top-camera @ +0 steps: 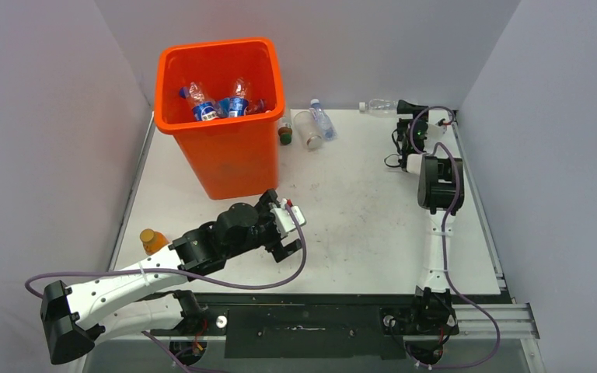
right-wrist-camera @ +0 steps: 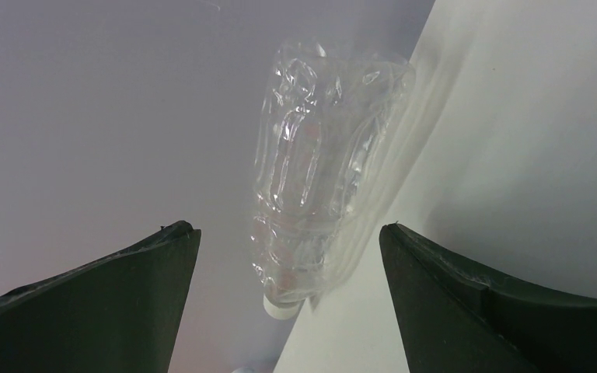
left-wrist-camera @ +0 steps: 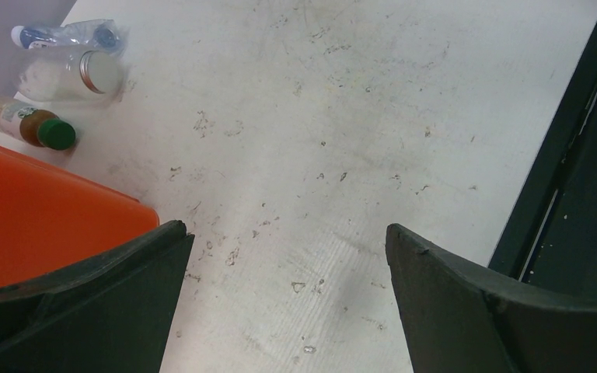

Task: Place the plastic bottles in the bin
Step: Pick up the plastic bottle from the corner of the board.

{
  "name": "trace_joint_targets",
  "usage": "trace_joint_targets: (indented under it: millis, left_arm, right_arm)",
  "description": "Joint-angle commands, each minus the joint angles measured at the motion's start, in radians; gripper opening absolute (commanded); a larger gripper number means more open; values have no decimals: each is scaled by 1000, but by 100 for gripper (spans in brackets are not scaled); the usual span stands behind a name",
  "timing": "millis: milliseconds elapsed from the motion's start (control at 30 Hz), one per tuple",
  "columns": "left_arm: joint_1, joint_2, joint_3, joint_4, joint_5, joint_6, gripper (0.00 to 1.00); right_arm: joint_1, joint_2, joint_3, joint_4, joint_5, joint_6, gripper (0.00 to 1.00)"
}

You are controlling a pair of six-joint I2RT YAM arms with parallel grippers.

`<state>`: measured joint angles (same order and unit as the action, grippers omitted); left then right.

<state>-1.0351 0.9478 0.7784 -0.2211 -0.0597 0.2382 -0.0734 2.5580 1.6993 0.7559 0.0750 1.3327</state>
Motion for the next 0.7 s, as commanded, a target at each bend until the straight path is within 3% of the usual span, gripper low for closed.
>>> trace_joint_targets:
  millis: [0, 233, 433, 567, 667]
  left_arm:
    - [-6, 0, -1, 48, -14, 0, 96]
    - [-5, 2, -6, 54, -15, 3, 96]
    - [-5, 17, -10, 53, -10, 7, 96]
    - [-5, 20, -13, 55, -5, 7, 96]
    - [-6, 23, -14, 57, -6, 8, 96]
  right_arm:
    - [-12, 93, 69, -137, -37, 71, 90]
    - [-16, 206, 268, -246, -65, 118, 91]
    - [-13, 292, 401, -344, -98, 116, 100]
    - [-13, 328, 466, -400, -100, 109, 84]
    - [-13, 349, 492, -426, -110, 95, 66]
